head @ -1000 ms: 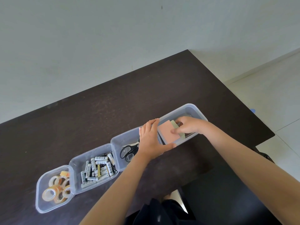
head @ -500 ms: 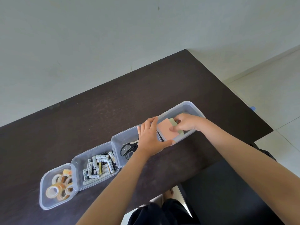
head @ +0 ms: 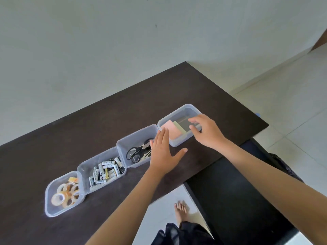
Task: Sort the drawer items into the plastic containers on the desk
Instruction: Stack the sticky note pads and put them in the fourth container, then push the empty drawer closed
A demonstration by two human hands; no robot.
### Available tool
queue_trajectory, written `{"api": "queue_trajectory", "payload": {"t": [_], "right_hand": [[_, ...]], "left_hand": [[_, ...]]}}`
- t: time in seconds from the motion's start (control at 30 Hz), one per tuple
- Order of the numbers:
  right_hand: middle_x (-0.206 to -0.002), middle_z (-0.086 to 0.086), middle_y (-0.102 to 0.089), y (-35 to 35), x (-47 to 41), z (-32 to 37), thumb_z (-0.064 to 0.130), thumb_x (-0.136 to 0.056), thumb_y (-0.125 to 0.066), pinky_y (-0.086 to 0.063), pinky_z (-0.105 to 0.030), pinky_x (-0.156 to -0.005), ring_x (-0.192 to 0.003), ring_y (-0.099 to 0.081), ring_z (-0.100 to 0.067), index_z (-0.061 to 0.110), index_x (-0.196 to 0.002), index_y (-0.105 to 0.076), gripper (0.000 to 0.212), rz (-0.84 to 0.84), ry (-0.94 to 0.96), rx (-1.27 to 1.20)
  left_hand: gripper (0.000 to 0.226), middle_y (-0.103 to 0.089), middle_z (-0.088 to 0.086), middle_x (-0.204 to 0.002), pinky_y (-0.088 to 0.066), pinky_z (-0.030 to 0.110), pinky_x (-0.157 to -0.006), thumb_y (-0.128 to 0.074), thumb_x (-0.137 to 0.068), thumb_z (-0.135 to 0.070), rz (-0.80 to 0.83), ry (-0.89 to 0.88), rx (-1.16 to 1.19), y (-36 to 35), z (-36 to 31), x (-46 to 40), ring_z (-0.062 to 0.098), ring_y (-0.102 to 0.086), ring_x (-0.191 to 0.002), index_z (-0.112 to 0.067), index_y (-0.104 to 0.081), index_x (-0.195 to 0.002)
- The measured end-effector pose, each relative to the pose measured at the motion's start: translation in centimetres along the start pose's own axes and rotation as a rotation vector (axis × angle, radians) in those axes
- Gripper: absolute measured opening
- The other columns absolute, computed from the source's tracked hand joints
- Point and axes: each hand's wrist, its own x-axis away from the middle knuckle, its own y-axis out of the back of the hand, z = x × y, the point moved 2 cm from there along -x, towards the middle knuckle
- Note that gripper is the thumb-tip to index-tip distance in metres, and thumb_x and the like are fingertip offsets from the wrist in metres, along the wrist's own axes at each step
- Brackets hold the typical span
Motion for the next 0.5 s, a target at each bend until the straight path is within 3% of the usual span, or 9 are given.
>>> {"api": "queue_trajectory", "payload": {"t": [0.23, 0.33, 0.5], "right_hand": [[-0.112, -0.002, -0.062, 1.8, 12.0, -3.0, 0.017, -0.091, -0.06, -0.051, -0.03, -0.093, -0.102, -0.058, -0.01, 0.011, -0.118, -0.062, 0.028, 0.029, 0.029, 0.0], [-0.118, 0.001, -0.061, 1.8, 17.8, -4.9, 0.019, -0.091, -0.059, -0.047, -0.021, -0.089, -0.103, -0.055, -0.006, 0.014, -0.121, -0.061, 0.03, 0.091, -0.055, 0.022], [-0.118, 0.007, -0.057, 1.5, 27.0, -8.4, 0.024, -0.091, -0.06, -0.044, -0.015, -0.083, -0.099, -0.055, -0.008, 0.02, -0.121, -0.059, 0.03, 0.092, -0.257, 0.03]], "left_hand": [[0.075, -0.017, -0.009, -0.158, -0.005, 0.047, -0.121, -0.055, -0.086, -0.055, 0.108, 0.079, 0.145, -4.3, -2.3, 10.9, 0.016, -0.01, -0.147, -0.025, -0.025, -0.147], [0.074, -0.02, -0.008, -0.157, -0.02, 0.046, -0.119, -0.055, -0.086, -0.055, 0.122, 0.109, 0.212, -7.0, -3.2, 16.4, 0.015, -0.014, -0.146, -0.022, -0.027, -0.147], [0.072, -0.018, -0.014, -0.157, -0.026, 0.034, -0.115, -0.055, -0.085, -0.057, 0.235, 0.176, 0.242, -11.3, -5.8, 24.2, 0.012, -0.019, -0.144, -0.031, -0.025, -0.146]]}}
